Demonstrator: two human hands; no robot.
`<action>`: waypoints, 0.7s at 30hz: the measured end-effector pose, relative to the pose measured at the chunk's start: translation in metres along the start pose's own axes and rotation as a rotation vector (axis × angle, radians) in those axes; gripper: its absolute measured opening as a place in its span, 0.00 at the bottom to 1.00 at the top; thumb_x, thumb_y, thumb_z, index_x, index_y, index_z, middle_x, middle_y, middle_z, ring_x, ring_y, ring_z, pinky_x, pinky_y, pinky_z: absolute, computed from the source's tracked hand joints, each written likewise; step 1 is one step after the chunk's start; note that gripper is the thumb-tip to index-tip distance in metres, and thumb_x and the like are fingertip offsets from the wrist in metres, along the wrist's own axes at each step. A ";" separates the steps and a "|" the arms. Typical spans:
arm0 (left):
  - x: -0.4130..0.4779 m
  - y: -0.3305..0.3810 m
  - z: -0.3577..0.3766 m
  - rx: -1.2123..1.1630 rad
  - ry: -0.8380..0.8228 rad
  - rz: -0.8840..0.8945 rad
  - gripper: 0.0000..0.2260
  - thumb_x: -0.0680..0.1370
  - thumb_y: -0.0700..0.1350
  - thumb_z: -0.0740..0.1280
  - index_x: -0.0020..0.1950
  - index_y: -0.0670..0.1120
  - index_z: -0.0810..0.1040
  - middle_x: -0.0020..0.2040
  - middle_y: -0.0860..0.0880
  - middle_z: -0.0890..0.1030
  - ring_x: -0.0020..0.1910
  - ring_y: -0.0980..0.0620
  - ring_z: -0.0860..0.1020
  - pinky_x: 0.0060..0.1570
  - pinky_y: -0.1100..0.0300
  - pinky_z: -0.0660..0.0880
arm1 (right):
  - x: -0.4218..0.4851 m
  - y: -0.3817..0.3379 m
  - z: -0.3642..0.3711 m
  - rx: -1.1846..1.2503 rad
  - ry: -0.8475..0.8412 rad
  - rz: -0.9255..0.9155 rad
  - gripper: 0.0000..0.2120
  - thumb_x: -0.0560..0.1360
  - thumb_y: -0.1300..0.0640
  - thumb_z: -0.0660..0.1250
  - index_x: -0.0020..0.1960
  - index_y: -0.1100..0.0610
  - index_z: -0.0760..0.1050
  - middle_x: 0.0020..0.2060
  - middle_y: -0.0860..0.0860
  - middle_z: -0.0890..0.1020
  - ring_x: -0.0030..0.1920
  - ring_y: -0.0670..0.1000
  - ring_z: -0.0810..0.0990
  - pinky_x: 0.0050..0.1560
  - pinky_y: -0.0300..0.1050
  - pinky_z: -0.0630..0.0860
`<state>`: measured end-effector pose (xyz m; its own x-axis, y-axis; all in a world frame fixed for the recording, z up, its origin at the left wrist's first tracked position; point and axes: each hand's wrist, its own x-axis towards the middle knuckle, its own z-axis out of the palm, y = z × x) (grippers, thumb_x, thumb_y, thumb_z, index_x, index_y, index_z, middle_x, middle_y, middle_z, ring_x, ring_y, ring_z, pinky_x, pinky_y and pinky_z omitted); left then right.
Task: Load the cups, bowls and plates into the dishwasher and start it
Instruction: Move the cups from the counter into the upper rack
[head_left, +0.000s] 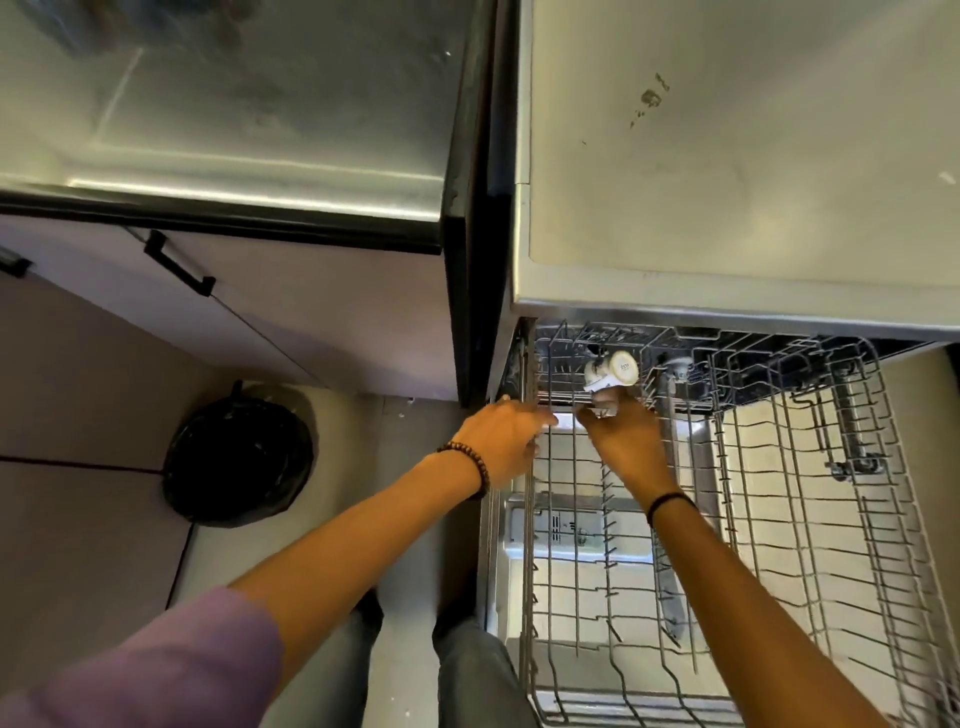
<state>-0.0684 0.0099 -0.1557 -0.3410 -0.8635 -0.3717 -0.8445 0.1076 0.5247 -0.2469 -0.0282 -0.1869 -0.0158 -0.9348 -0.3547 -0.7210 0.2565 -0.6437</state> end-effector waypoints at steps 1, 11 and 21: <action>-0.008 0.001 -0.006 -0.038 0.028 -0.017 0.17 0.78 0.41 0.65 0.67 0.49 0.73 0.63 0.45 0.77 0.61 0.45 0.75 0.60 0.49 0.75 | -0.010 -0.009 0.000 0.010 -0.005 -0.043 0.12 0.77 0.55 0.69 0.57 0.61 0.77 0.52 0.53 0.82 0.47 0.50 0.80 0.41 0.26 0.68; -0.094 -0.032 -0.081 -0.296 0.386 -0.072 0.18 0.77 0.43 0.68 0.66 0.48 0.73 0.58 0.49 0.80 0.54 0.52 0.79 0.55 0.55 0.78 | -0.077 -0.129 0.013 0.194 -0.044 -0.399 0.10 0.79 0.52 0.68 0.58 0.56 0.78 0.46 0.49 0.83 0.42 0.41 0.82 0.44 0.35 0.81; -0.146 -0.116 -0.188 -0.438 0.740 -0.126 0.17 0.76 0.44 0.69 0.65 0.49 0.75 0.53 0.54 0.82 0.51 0.59 0.79 0.52 0.65 0.77 | -0.056 -0.294 0.044 0.271 -0.152 -0.649 0.07 0.79 0.53 0.69 0.55 0.54 0.78 0.43 0.47 0.84 0.38 0.46 0.85 0.40 0.47 0.83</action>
<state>0.1571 0.0310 -0.0181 0.2294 -0.9710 0.0669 -0.5706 -0.0784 0.8175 -0.0039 -0.0406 -0.0079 0.4685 -0.8800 0.0785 -0.3547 -0.2688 -0.8955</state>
